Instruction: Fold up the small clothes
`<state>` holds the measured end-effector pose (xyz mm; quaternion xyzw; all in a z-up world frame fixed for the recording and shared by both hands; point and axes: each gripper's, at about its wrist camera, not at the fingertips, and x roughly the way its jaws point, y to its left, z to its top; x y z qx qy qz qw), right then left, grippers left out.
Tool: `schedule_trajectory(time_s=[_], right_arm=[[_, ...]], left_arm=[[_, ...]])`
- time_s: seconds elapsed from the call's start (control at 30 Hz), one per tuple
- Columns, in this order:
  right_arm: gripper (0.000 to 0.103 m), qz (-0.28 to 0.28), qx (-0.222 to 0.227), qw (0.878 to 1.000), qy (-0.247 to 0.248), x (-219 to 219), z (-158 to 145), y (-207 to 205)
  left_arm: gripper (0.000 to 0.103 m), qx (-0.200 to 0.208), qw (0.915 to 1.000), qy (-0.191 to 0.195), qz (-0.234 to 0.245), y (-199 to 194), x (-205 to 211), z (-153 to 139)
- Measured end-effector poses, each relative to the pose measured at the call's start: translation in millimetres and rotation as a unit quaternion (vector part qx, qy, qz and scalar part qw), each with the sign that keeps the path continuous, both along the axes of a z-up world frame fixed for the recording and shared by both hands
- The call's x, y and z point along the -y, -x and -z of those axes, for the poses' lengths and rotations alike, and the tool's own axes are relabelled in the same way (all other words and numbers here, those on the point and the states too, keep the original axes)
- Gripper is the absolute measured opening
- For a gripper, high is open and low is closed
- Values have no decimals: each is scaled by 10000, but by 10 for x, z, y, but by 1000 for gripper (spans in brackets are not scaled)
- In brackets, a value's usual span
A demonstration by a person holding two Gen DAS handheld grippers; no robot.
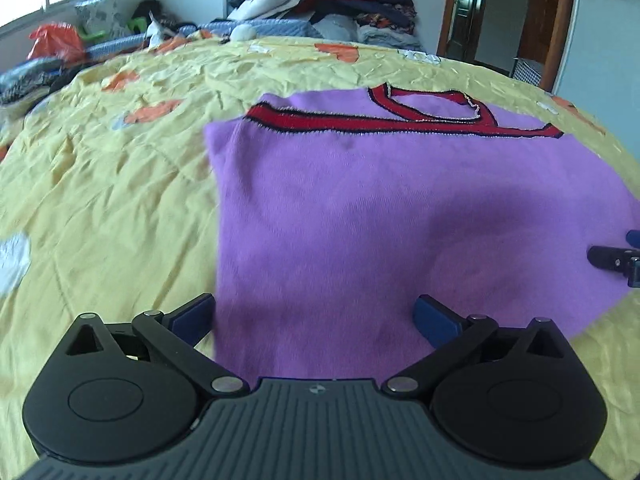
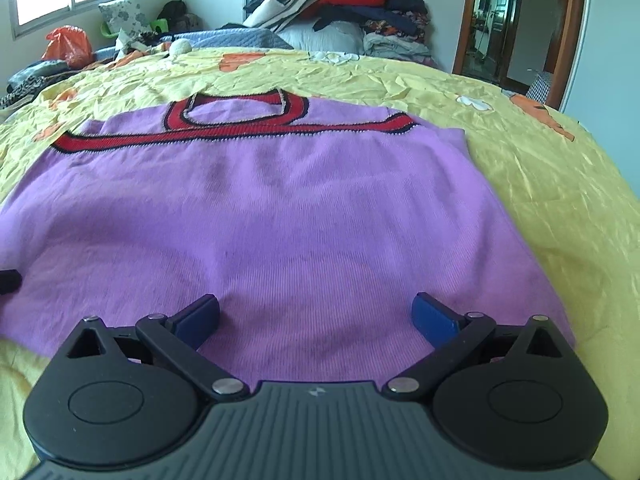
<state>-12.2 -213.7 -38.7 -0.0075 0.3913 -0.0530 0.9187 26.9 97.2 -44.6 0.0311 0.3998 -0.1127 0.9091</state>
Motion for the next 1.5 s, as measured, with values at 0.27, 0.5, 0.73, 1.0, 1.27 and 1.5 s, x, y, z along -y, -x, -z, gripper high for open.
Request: schedule_trajectory(time_s=[0.27, 0.5, 0.73, 1.0, 1.27, 1.5], right_arm=[[103, -9, 28, 9999, 144, 1, -125, -169], [103, -60, -6, 9999, 147, 28, -119, -477], [103, -93, 17, 10000, 18, 70, 13, -503], [103, -6, 81, 9999, -66, 83, 43, -374], [103, 6, 132, 9999, -60, 78, 53, -263], [103, 28, 131, 9999, -52, 71, 53, -173]], left_arm=[[103, 492, 9982, 235, 256, -41, 289, -315], [103, 387, 9992, 47, 124, -418, 649, -121], [103, 552, 9977, -395, 95, -347, 685, 55], [103, 544, 9981, -281, -45, -223, 614, 79], [103, 488, 9986, -180, -104, -140, 571, 86], [103, 443, 9988, -181, -105, -82, 557, 80]])
